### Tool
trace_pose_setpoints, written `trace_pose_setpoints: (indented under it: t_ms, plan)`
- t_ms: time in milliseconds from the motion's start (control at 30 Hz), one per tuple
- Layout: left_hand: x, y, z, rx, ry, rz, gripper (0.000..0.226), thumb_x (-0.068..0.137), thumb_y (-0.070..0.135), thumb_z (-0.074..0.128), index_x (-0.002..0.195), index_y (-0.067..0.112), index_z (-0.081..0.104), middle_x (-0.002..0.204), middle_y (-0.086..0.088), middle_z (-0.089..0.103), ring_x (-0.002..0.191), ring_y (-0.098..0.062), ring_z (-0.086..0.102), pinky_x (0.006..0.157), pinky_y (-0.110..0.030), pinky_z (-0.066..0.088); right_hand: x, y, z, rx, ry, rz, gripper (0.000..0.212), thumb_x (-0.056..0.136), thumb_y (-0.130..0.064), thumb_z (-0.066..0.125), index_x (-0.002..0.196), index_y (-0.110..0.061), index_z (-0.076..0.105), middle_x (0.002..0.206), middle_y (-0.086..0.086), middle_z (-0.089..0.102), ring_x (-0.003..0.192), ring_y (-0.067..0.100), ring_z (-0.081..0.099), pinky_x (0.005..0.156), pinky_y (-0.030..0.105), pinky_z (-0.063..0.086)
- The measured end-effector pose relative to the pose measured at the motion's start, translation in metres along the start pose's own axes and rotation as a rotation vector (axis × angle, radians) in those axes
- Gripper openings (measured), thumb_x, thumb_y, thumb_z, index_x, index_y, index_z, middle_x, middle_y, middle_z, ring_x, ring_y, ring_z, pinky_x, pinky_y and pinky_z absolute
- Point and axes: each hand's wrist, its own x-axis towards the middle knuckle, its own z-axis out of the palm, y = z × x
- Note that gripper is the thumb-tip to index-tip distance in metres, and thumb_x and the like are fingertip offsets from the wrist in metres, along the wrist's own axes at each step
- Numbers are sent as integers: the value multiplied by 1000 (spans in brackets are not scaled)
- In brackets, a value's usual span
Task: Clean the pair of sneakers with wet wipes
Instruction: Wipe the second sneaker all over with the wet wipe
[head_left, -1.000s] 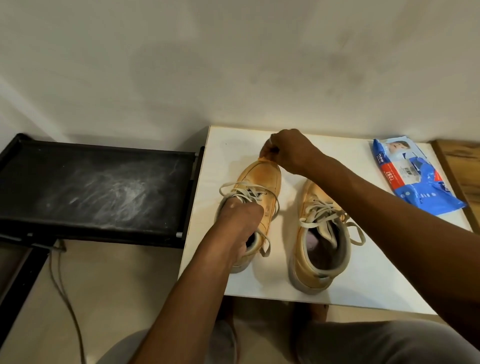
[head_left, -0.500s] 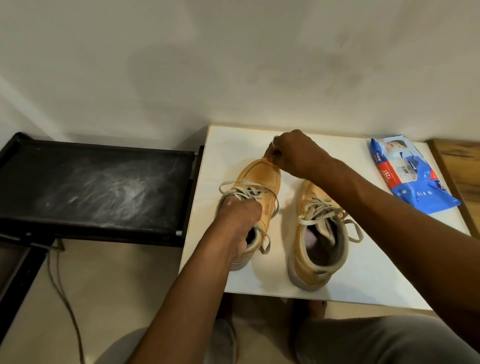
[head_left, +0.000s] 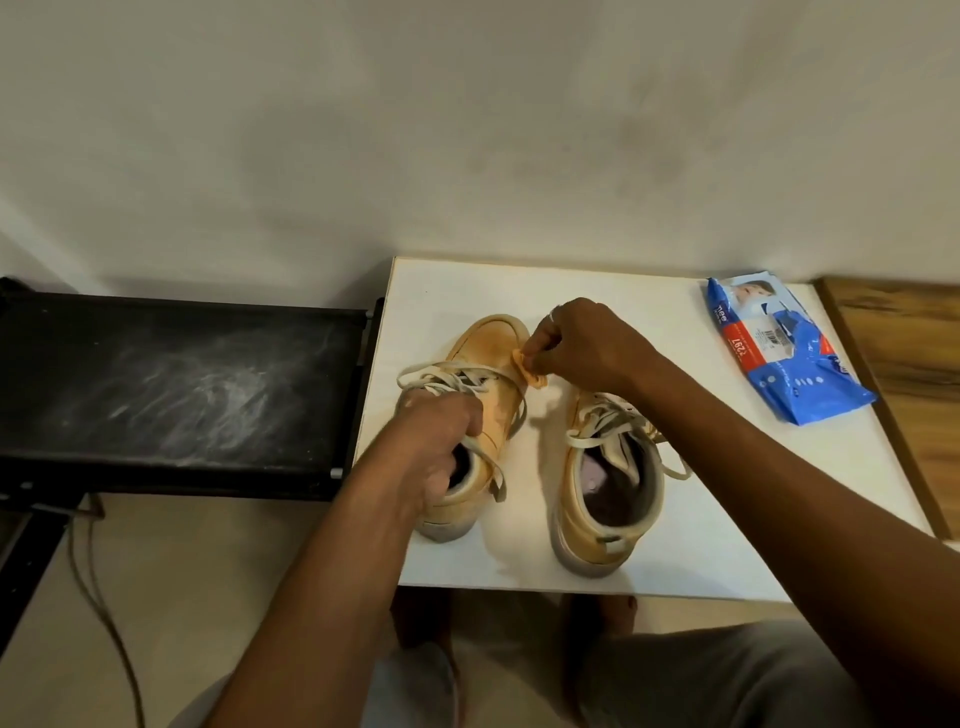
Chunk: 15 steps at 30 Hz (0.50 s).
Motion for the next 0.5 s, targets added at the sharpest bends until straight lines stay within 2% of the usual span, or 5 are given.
trace_pose_setpoints:
  t_ms: [100, 167, 233, 367, 500]
  plan:
    - [1, 8, -16, -125, -55, -36, 42, 77, -14, 41, 112, 1, 59, 108, -21, 62, 94, -37, 62, 74, -41, 58, -7, -5, 4, 40, 147, -68, 10, 87, -20, 68, 88, -18, 78, 75, -9, 72, 74, 5, 66, 70, 21, 51]
    - [2, 11, -25, -157, -66, -49, 43, 76, -13, 42, 113, 2, 59, 113, -21, 62, 101, -36, 61, 84, -40, 55, -11, -14, 11, 42, 167, -120, 13, 88, -20, 67, 96, -17, 77, 82, -3, 74, 78, 9, 67, 76, 26, 53]
    - [1, 14, -30, -174, -66, -48, 40, 76, -12, 43, 109, 4, 59, 103, -18, 61, 90, -32, 61, 77, -36, 55, -14, -23, 17, 11, 148, -165, 14, 88, -20, 68, 98, -18, 76, 85, -3, 74, 78, 10, 67, 76, 27, 54]
    - [0, 15, -37, -182, -93, -64, 38, 73, -9, 42, 104, 4, 59, 92, -15, 58, 80, -28, 58, 77, -34, 54, -25, -33, 16, 17, -40, -287, 12, 88, -21, 69, 98, -20, 76, 84, -13, 69, 73, 0, 60, 65, 7, 42]
    - [-1, 16, -38, -179, -119, -66, 33, 72, -6, 41, 97, 5, 60, 85, -13, 58, 75, -27, 58, 75, -34, 54, -27, -37, 16, 72, -154, -377, 13, 86, -20, 72, 98, -22, 76, 87, -14, 71, 73, -5, 60, 66, 9, 42]
